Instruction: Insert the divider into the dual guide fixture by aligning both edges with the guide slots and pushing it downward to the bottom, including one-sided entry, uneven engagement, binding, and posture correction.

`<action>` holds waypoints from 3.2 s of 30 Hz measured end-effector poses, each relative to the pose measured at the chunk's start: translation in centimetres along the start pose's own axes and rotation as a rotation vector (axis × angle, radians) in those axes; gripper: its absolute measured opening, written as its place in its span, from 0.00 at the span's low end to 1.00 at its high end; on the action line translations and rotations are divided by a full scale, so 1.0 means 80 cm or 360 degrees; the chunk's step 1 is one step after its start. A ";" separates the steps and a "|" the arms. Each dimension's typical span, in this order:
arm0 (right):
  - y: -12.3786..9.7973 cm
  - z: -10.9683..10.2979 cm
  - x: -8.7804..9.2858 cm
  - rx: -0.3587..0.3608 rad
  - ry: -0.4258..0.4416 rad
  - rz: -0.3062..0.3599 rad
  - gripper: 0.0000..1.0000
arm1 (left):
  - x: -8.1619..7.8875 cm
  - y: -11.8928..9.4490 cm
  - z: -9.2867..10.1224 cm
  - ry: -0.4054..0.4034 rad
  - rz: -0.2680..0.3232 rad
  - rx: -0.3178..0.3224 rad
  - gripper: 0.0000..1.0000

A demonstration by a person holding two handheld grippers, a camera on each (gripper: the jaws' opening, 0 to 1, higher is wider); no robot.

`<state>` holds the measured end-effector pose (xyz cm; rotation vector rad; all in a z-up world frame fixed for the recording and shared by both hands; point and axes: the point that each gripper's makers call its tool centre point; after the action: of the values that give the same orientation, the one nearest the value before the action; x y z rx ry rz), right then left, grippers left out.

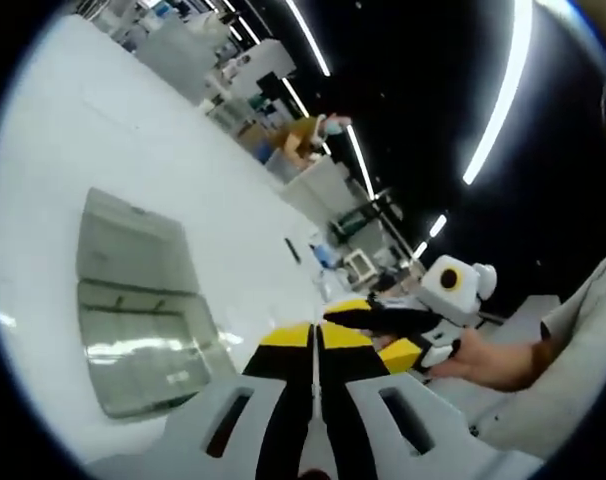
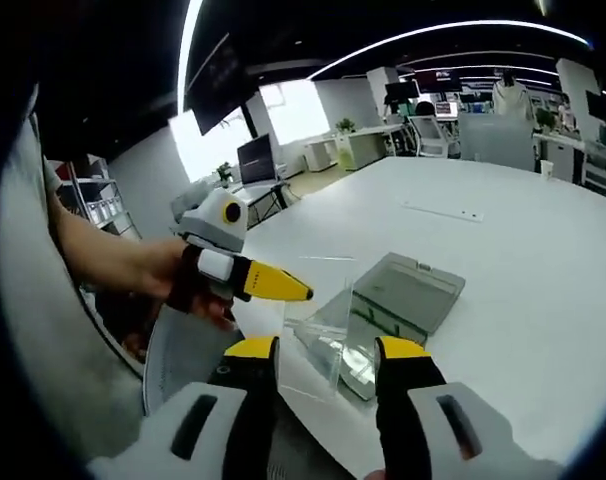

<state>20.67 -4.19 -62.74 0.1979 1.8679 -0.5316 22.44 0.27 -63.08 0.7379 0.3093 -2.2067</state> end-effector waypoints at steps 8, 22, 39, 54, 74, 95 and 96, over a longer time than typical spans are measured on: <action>-0.003 -0.019 -0.033 -0.0112 -0.0060 0.0046 0.34 | 0.000 -0.004 0.012 -0.0005 -0.0031 0.0076 0.00; -0.002 -0.034 -0.037 -0.0374 -0.0112 -0.0040 0.32 | -0.007 -0.012 0.021 -0.0008 -0.0077 0.0183 0.00; 0.008 -0.033 -0.016 -0.0614 0.0037 -0.0143 0.25 | -0.010 -0.019 0.039 0.0045 -0.0155 0.0346 0.00; 0.006 -0.048 -0.001 -0.0801 0.0294 -0.0176 0.16 | -0.007 -0.026 0.052 0.0071 -0.0199 0.0461 0.00; 0.006 -0.063 -0.006 -0.0929 0.0441 -0.0151 0.04 | -0.009 -0.025 0.064 0.0082 -0.0196 0.0557 0.00; 0.013 -0.068 -0.015 -0.0962 0.0589 -0.0101 0.03 | -0.010 -0.025 0.065 0.0063 -0.0172 0.0571 0.00; 0.014 -0.068 -0.014 -0.0962 0.0589 -0.0103 0.03 | -0.010 -0.025 0.064 0.0065 -0.0173 0.0569 0.00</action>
<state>16.91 -0.65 -60.51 -0.1806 2.3123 0.0518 19.28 -0.15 -58.54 0.9782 -0.0303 -2.3825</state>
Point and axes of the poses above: the point that each gripper's makers call its tool centre point, and the gripper's own axes: y roughly forward along the fingers, z roughly to its right, x roughly out of its underside, and after that the axes turned 15 degrees about z, right-handed
